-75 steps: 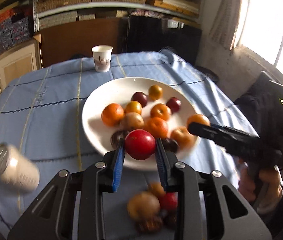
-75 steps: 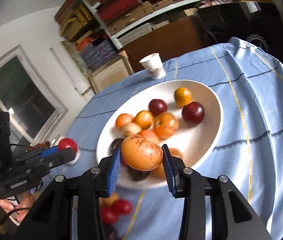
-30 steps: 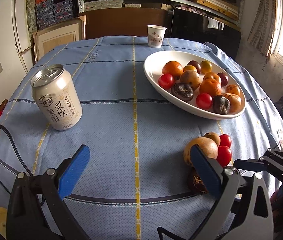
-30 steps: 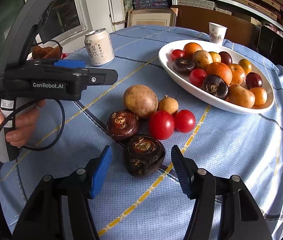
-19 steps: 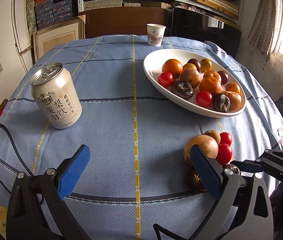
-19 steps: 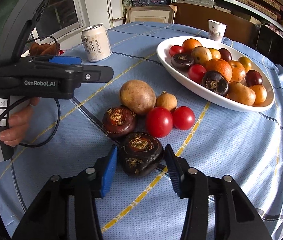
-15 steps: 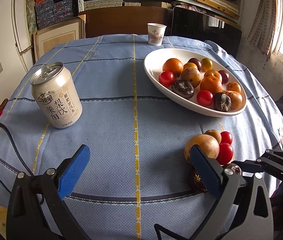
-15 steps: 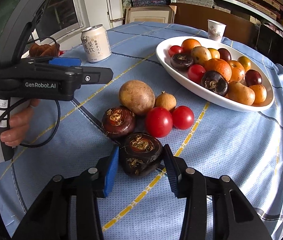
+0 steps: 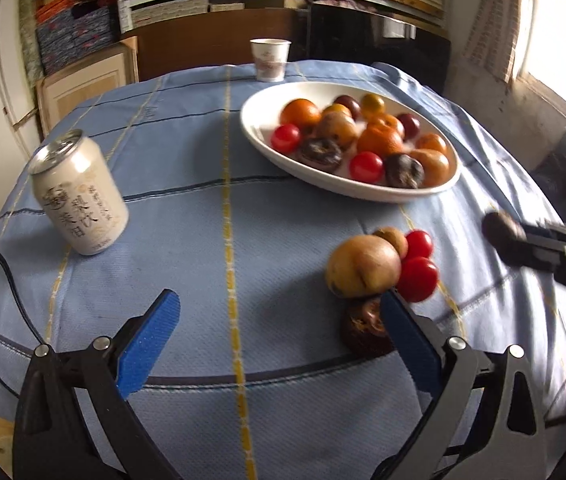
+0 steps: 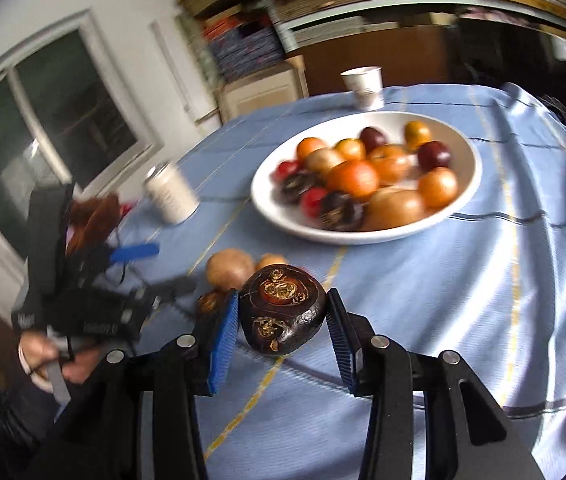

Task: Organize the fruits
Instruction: 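Grasp another dark brown mangosteen with the right gripper, then grasp a dark brown mangosteen with the left gripper while the right holds its fruit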

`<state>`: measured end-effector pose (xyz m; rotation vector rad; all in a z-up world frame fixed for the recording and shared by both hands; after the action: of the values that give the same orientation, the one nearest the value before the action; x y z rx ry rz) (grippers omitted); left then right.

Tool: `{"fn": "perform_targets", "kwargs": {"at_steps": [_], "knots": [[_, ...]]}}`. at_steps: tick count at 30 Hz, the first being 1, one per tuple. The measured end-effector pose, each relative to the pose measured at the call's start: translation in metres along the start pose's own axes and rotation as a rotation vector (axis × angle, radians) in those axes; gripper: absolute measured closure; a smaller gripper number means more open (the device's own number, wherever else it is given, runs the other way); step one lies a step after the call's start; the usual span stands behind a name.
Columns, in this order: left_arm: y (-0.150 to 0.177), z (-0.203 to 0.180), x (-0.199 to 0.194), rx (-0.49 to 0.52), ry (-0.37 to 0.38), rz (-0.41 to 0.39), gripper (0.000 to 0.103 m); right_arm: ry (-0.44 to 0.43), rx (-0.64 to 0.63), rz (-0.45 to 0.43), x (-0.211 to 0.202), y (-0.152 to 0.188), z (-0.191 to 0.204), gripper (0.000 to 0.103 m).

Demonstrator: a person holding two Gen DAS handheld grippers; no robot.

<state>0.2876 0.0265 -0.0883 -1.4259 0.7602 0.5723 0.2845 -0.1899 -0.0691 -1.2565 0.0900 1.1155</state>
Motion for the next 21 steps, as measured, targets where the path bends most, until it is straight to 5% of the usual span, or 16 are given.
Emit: {"fn": "perform_targets", "kwargs": {"at_steps": [8, 15, 21], "knots": [[0.010, -0.021, -0.003, 0.063, 0.114, 0.033, 0.038, 0.008, 0.035, 0.005, 0.004, 0.001, -0.007, 0.059], [0.014, -0.043, -0.004, 0.148, 0.152, 0.033, 0.039, -0.001, 0.040, 0.009, 0.004, 0.004, -0.004, 0.059], [0.017, -0.050, 0.012, 0.146, 0.185, 0.092, 0.051, 0.007, 0.035, 0.013, 0.005, 0.005, -0.004, 0.059]]}}
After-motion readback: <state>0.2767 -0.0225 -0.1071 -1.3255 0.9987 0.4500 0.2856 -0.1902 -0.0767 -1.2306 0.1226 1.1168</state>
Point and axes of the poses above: each gripper's, at about its wrist camera, not at the fingertips, and x roughly the way its jaws point, z to its left, y to its underside, the point moved 4 cm from there along x, roughly the way its jaws point, and after that the axes turned 1 degree about -z, right-handed, at the moved point
